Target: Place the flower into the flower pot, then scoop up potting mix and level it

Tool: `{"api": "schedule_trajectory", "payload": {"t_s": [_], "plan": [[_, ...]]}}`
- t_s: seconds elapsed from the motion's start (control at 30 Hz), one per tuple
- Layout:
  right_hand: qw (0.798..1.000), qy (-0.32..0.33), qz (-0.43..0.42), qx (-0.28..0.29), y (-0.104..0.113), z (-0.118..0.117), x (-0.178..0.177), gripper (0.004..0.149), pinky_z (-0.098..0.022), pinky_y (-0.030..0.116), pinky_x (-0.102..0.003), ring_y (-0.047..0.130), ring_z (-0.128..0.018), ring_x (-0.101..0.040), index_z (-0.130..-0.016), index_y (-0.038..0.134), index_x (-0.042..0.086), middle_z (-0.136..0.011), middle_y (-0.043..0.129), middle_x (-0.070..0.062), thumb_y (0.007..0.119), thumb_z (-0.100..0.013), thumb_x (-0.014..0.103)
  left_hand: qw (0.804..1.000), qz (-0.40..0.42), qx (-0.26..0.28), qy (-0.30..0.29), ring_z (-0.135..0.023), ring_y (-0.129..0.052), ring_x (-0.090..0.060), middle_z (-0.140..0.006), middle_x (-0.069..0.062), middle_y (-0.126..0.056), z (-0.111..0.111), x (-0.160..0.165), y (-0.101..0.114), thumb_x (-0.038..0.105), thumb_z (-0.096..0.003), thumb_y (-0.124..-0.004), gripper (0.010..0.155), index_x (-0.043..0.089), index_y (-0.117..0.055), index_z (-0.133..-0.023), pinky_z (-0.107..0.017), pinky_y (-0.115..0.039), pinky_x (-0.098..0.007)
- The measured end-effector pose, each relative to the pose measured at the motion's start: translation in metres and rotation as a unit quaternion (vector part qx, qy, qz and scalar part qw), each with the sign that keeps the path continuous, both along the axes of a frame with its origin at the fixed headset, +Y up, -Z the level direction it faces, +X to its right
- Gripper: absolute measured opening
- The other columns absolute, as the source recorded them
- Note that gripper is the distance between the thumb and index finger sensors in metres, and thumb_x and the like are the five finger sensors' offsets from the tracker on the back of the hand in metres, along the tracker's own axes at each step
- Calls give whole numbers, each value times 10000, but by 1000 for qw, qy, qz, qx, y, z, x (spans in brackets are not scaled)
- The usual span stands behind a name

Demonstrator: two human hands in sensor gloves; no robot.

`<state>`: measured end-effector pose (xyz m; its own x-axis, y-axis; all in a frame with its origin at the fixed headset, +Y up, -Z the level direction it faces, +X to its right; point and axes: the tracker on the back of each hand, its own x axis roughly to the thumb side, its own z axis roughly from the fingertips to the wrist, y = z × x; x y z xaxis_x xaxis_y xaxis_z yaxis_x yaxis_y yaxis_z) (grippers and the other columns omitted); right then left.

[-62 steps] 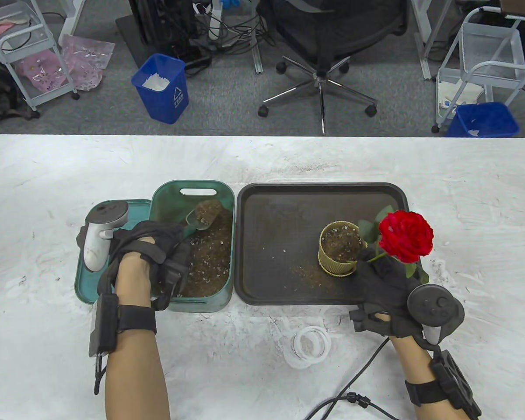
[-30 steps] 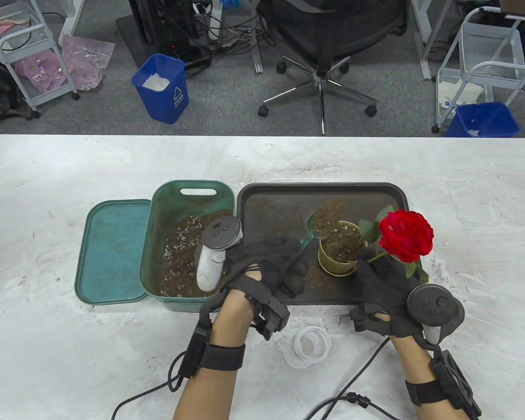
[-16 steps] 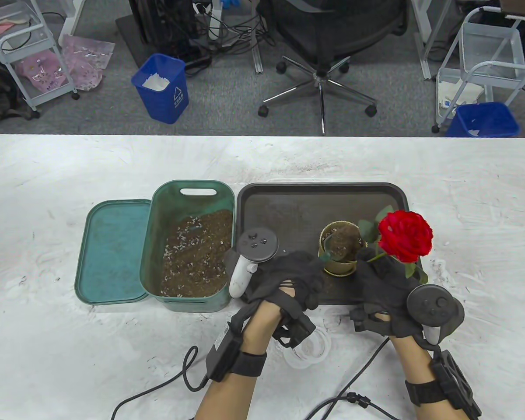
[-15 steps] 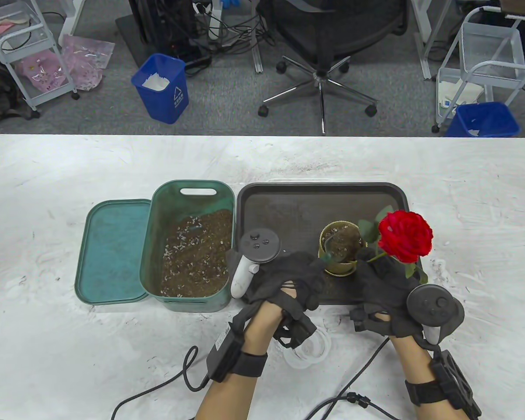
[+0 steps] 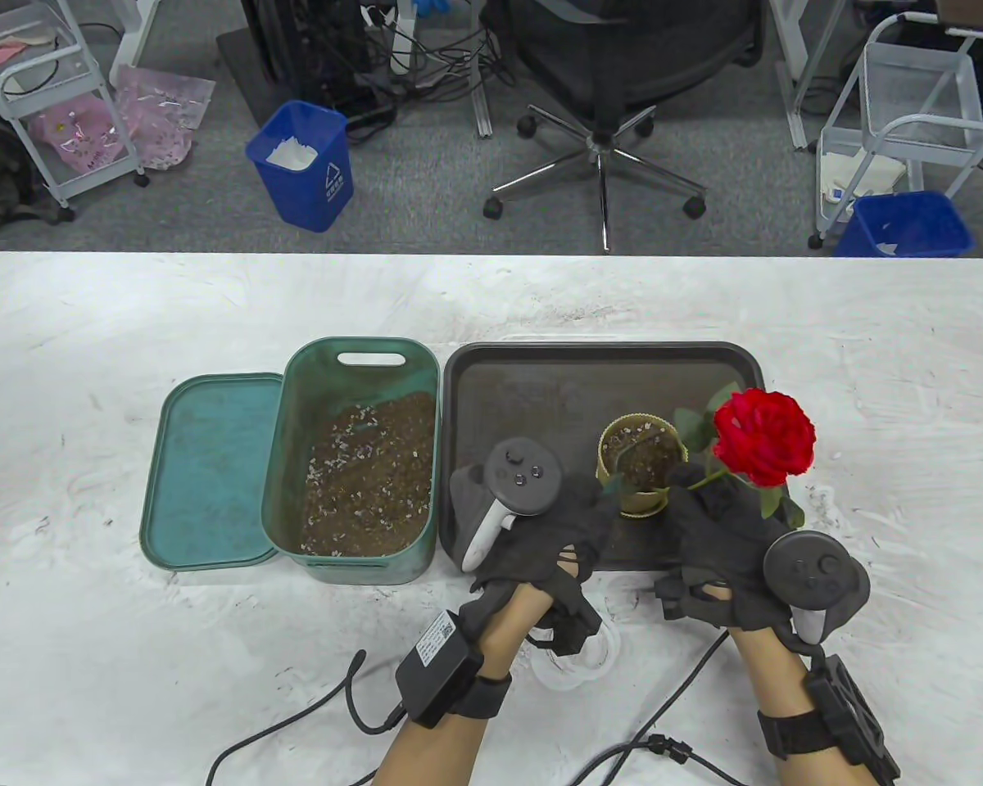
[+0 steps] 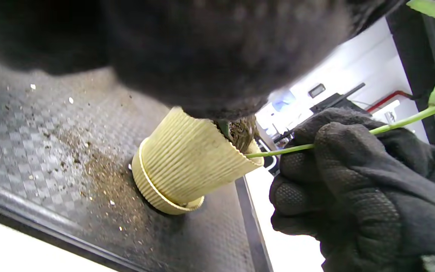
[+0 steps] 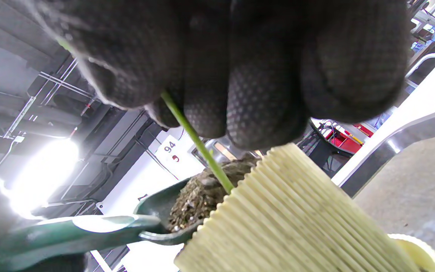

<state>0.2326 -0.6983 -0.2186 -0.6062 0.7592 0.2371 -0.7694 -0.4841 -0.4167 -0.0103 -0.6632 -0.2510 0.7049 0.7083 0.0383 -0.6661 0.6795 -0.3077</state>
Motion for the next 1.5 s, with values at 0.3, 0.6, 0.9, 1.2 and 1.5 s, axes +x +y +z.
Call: {"api": "schedule_trajectory", "payload": {"t_s": [0.3, 0.6, 0.9, 1.2, 1.5], "plan": [[1000, -1, -4, -1, 1, -1, 1, 374, -270, 933, -495, 1049, -391, -334, -698, 912, 187, -632, 1014, -127, 869, -351, 321, 991, -98, 92, 20, -90, -1071, -72, -566, -4, -1016, 10, 9, 13, 469, -426, -828, 518, 154, -846, -837, -138, -954, -262], [1000, -2, -8, -3, 1, -1, 2, 374, -270, 932, -496, 1049, -391, -336, -697, 912, 187, -631, 1015, -127, 869, -351, 321, 978, -137, 152, 42, -181, -1101, -100, -626, -10, -1003, 14, 10, 20, 456, -421, -835, 516, 176, -839, -855, -197, -961, -289], [1000, -1, -6, -2, 1, -1, 2, 374, -270, 933, -496, 1049, -390, -336, -696, 913, 186, -631, 1015, -127, 870, -350, 320, 977, -124, 162, 60, -187, -1105, -100, -622, -12, -1003, 14, 4, 20, 455, -421, -828, 518, 168, -840, -851, -201, -963, -292], [1000, 1, 2, 0, 0, -1, 1, 374, -271, 932, -498, 1049, -392, -336, -698, 912, 187, -633, 1015, -127, 869, -351, 320, 982, -123, 143, 20, -164, -1114, -106, -591, -24, -1017, 18, -9, 62, 447, -414, -834, 519, 140, -858, -831, -180, -971, -296], [1000, 2, 4, 0, 0, -1, -1, 374, -271, 932, -498, 1048, -393, -338, -698, 913, 186, -634, 1014, -129, 871, -350, 318, 970, -192, 104, 104, -129, -1107, -109, -562, -37, -1023, 8, -118, 142, 440, -418, -835, 526, 105, -858, -822, -159, -966, -299]]}}
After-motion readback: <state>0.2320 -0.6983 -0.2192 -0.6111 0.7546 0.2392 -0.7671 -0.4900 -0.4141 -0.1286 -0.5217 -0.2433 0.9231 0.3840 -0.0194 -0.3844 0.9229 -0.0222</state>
